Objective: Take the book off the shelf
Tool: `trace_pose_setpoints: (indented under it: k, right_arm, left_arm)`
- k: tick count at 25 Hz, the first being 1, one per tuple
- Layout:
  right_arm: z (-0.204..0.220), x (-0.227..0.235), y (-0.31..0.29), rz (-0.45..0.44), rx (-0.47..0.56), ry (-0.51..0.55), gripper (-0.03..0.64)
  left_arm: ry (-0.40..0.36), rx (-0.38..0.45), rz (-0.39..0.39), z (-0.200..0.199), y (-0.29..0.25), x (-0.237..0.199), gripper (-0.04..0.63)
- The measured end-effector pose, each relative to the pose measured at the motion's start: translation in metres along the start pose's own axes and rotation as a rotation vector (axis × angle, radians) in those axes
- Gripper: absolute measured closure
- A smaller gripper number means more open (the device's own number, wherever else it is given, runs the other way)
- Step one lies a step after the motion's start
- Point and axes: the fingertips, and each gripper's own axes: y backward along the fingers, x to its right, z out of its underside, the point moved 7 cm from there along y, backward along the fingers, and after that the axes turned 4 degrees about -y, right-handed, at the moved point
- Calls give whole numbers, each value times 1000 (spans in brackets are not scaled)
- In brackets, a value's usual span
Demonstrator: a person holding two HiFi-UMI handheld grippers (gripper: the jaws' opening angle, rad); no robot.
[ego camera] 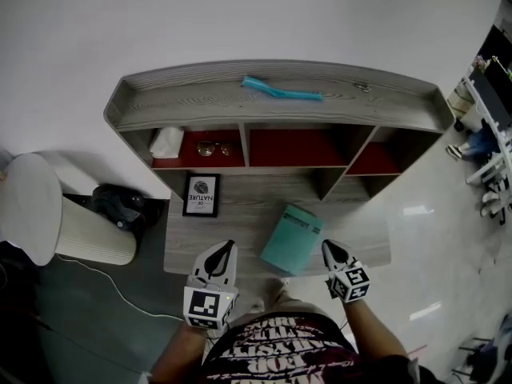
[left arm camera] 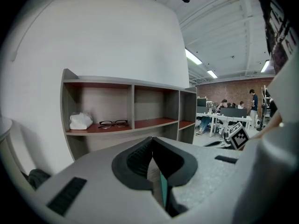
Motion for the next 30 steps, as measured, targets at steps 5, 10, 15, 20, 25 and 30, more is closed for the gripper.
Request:
trace_pose_setpoints:
  k: [5,10,15,20,25,30]
  right_arm:
    - [-42,-19,40,1,87,94,614]
    - [-86,-45,80,-17,158,125,614]
    - [-112,-68,109,-18,193,118,614]
    - [-115,-85,127,-12,194,117,614]
    - [-109,-97,138,-7,169,132,614]
    - [-104,-102,143,-8,171,147,614]
  left_arm:
    - [6,64,18,-15,19,0,589]
    - [-33,109,19,-33,47,7,589]
    - [-52,132,35,-43,74,20,589]
    - [-62,140,44,-38,91,26,589]
    - [-48,131,43,-31,102,26,589]
    - [-33,115,68,-19,99,32,589]
